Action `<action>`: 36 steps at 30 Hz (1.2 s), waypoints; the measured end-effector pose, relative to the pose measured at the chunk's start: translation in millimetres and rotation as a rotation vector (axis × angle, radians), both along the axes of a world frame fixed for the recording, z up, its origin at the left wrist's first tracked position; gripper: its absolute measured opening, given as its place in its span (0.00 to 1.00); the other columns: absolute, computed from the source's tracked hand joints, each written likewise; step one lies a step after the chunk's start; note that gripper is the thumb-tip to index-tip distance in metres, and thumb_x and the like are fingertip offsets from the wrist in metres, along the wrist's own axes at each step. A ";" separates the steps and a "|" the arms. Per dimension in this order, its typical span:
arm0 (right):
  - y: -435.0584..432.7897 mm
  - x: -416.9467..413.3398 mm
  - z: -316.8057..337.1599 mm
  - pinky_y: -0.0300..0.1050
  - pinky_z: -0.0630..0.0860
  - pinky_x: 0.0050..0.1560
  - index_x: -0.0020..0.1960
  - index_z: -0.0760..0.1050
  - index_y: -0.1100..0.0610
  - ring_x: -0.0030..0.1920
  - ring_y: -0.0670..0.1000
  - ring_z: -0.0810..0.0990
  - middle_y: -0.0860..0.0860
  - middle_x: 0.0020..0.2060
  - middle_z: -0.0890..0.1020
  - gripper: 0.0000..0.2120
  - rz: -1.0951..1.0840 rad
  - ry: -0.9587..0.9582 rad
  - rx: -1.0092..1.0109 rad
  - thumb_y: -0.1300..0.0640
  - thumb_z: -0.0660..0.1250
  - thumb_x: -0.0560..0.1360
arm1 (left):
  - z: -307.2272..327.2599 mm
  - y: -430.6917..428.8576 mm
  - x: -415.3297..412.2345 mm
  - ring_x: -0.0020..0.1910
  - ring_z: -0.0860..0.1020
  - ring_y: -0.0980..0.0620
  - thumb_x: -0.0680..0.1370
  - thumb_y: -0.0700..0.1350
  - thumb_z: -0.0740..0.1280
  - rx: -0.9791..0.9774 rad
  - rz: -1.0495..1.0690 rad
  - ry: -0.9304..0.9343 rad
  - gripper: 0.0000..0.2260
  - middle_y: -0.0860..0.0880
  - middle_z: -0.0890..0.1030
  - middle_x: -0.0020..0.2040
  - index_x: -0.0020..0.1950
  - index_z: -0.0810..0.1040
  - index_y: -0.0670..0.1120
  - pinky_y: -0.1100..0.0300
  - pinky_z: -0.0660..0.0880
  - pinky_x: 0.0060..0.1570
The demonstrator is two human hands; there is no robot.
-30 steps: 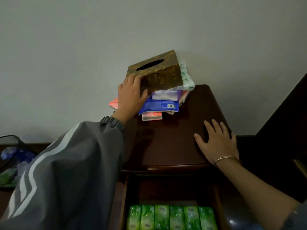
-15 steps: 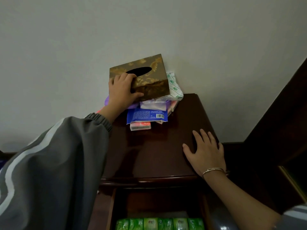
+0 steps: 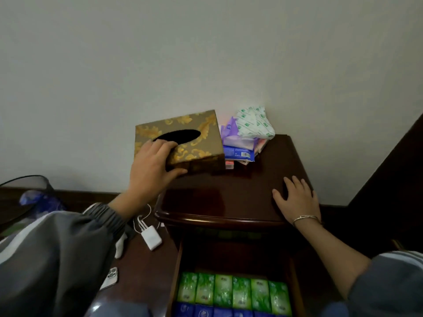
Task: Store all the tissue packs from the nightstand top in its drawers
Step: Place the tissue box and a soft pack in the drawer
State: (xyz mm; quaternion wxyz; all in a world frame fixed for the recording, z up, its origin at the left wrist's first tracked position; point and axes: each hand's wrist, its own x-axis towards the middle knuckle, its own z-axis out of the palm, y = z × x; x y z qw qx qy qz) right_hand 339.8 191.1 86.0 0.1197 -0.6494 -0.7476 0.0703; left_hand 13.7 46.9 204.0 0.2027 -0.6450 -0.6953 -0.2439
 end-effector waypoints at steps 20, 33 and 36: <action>69.6 -62.6 78.5 0.52 0.71 0.56 0.64 0.70 0.60 0.58 0.62 0.73 0.61 0.60 0.74 0.20 0.161 0.332 0.291 0.59 0.66 0.73 | -56.0 -24.4 20.5 0.48 0.77 0.50 0.73 0.68 0.59 -0.122 -0.075 0.126 0.28 0.52 0.80 0.51 0.63 0.75 0.49 0.57 0.74 0.45; 124.0 -96.4 76.5 0.50 0.64 0.51 0.50 0.80 0.59 0.48 0.62 0.77 0.62 0.44 0.81 0.16 0.273 -0.124 0.505 0.55 0.59 0.68 | -66.4 -21.0 22.2 0.51 0.76 0.52 0.73 0.67 0.60 -0.060 -0.033 0.136 0.27 0.54 0.80 0.51 0.61 0.76 0.50 0.59 0.73 0.46; 113.1 -78.7 70.7 0.51 0.66 0.49 0.57 0.78 0.57 0.49 0.63 0.77 0.62 0.49 0.82 0.19 0.220 0.023 0.590 0.56 0.55 0.73 | -66.4 -21.1 22.4 0.51 0.77 0.52 0.73 0.67 0.60 -0.062 -0.028 0.145 0.26 0.54 0.80 0.51 0.61 0.76 0.50 0.60 0.72 0.46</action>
